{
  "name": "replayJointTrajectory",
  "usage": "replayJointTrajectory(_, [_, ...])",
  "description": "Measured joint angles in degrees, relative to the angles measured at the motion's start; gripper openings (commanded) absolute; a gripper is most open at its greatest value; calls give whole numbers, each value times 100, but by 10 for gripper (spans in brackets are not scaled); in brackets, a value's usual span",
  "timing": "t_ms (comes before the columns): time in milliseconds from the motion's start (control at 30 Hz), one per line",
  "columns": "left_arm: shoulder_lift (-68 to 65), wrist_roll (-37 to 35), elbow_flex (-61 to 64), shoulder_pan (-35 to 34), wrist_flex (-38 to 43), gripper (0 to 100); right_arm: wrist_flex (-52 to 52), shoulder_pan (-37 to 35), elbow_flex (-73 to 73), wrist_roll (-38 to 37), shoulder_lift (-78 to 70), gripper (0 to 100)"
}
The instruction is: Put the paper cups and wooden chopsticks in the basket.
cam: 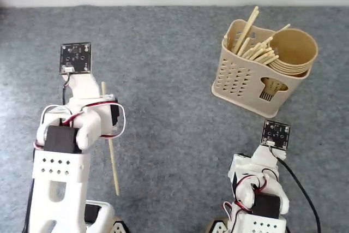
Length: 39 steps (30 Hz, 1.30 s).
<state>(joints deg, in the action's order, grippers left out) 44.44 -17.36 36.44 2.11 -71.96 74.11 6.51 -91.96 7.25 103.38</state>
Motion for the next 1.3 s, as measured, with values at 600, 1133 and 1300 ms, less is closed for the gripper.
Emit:
replayJointTrajectory(600, [88,-668,-1029,1055,501,13,-26,0,-35,0,0,9])
replayJointTrajectory(1133, [2356,-730,1363,1547,2734,13,-44,0,-35,0,0,9])
replayJointTrajectory(1300, [2752,-1081,2048,1547,4018,13,-44,0,-35,0,0,9])
